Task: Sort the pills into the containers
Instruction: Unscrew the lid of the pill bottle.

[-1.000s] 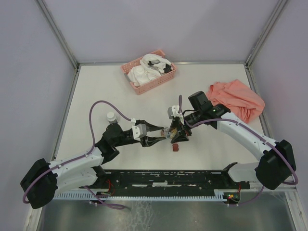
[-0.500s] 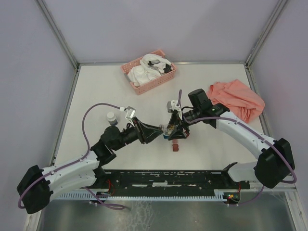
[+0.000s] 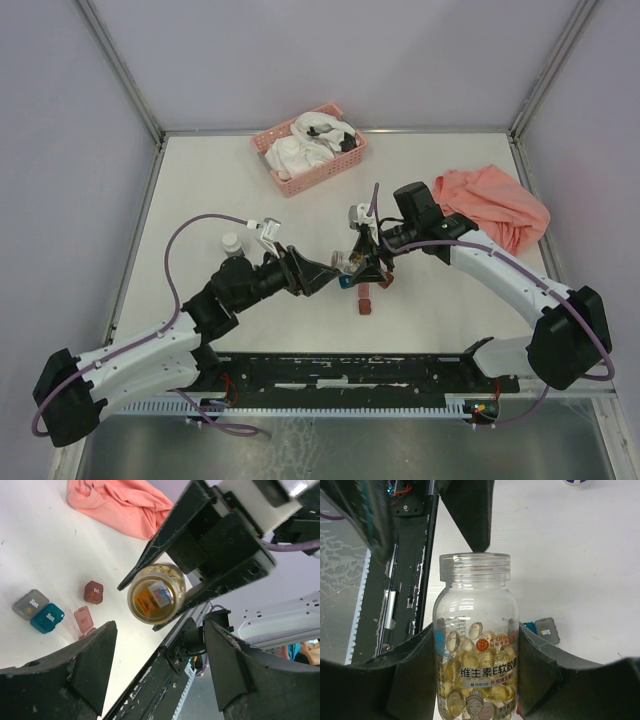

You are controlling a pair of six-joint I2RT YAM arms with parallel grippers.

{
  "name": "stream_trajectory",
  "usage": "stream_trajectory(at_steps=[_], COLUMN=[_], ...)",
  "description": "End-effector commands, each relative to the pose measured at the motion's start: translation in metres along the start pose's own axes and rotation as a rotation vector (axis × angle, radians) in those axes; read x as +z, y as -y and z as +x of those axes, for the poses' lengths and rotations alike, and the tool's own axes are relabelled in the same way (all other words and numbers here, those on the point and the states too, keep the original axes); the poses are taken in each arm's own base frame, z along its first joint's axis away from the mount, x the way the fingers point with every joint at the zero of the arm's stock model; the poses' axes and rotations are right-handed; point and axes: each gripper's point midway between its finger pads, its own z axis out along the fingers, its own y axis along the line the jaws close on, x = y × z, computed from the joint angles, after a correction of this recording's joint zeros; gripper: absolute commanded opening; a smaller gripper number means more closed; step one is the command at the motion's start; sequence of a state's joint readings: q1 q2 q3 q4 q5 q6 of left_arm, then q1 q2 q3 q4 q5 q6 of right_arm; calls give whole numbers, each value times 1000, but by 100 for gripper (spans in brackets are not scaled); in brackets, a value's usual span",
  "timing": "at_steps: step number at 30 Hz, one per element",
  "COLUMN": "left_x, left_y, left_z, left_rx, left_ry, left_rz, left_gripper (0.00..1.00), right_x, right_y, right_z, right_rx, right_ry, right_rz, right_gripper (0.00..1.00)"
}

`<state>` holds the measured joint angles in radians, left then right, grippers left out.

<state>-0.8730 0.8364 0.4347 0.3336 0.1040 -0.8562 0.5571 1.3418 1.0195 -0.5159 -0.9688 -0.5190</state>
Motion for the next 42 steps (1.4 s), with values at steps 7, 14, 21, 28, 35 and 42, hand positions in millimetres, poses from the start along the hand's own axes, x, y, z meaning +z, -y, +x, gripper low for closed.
stream_trajectory(at_steps=[7,14,21,28,35,42], left_x=[-39,-57,-37,-28,-10,4], left_y=[11,21,50,51,38,29], left_z=[-8,-15,9,14,13,12], left_rx=[594,1061,1111,1128,1227,1247], left_ry=[141,392,201,153,99,90], left_rz=[202,359,557,590,539,505], left_gripper=[86,99,99,99,99,100], right_x=[-5,-7,-8,-10,-11,-11], right_y=[4,-9,-18,-20,-21,-21], right_z=[-16,-12,-9,-9,-10,-10], right_rx=[-74,-132,-172,-195,-201,-204], right_ry=[37,33,25,22,20,21], right_rz=[7,-51,-99,-104,-105,-104], right_gripper=[2,2,2,2,2,2])
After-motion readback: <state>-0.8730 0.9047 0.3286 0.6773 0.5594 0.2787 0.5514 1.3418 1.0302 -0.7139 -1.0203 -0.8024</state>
